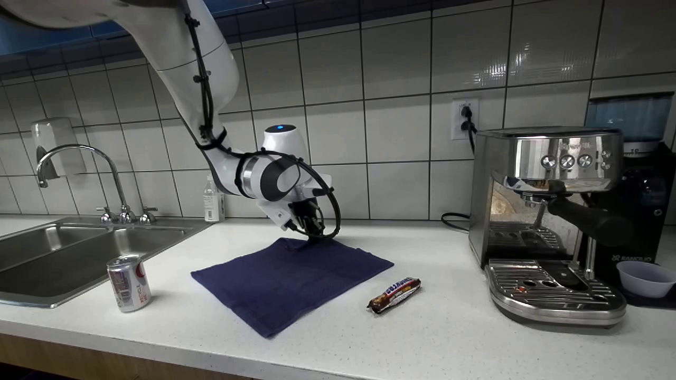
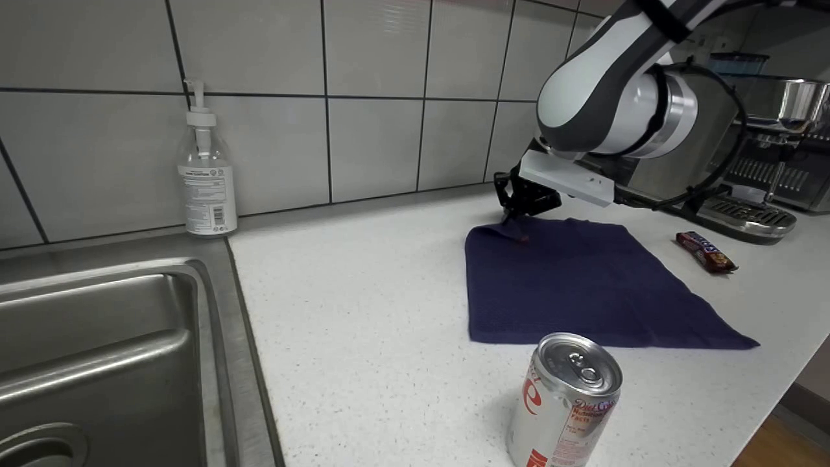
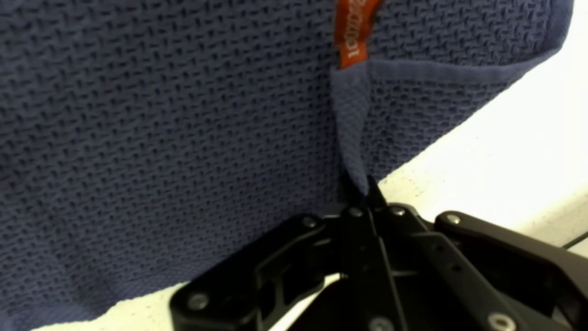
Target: Fold the towel by placing the corners on each other
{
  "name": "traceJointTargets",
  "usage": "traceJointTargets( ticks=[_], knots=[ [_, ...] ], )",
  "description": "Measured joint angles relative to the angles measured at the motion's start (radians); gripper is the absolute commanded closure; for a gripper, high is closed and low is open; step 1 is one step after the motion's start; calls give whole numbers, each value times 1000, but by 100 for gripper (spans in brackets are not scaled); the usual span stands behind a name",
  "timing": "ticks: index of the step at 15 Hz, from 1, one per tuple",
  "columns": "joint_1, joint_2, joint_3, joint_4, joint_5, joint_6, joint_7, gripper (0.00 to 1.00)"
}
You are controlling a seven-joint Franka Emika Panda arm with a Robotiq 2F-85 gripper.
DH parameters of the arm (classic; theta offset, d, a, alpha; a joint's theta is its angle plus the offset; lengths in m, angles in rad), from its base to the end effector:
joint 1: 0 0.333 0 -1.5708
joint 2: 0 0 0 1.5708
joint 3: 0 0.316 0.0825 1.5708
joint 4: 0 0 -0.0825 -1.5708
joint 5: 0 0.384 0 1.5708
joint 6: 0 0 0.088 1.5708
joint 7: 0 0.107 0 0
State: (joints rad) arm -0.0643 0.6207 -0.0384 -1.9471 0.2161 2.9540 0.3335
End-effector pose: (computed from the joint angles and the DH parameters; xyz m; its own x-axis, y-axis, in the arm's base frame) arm 0.6446 -0.0791 0.1981 0.7456 -0.5856 0.3179 -0.5468 -0.8104 -0.2103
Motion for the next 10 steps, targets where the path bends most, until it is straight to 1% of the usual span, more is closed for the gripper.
traceJointTargets(
  ticks=[10],
  knots=[
    [-13,-10,0,0,3,2,0,99]
  ],
)
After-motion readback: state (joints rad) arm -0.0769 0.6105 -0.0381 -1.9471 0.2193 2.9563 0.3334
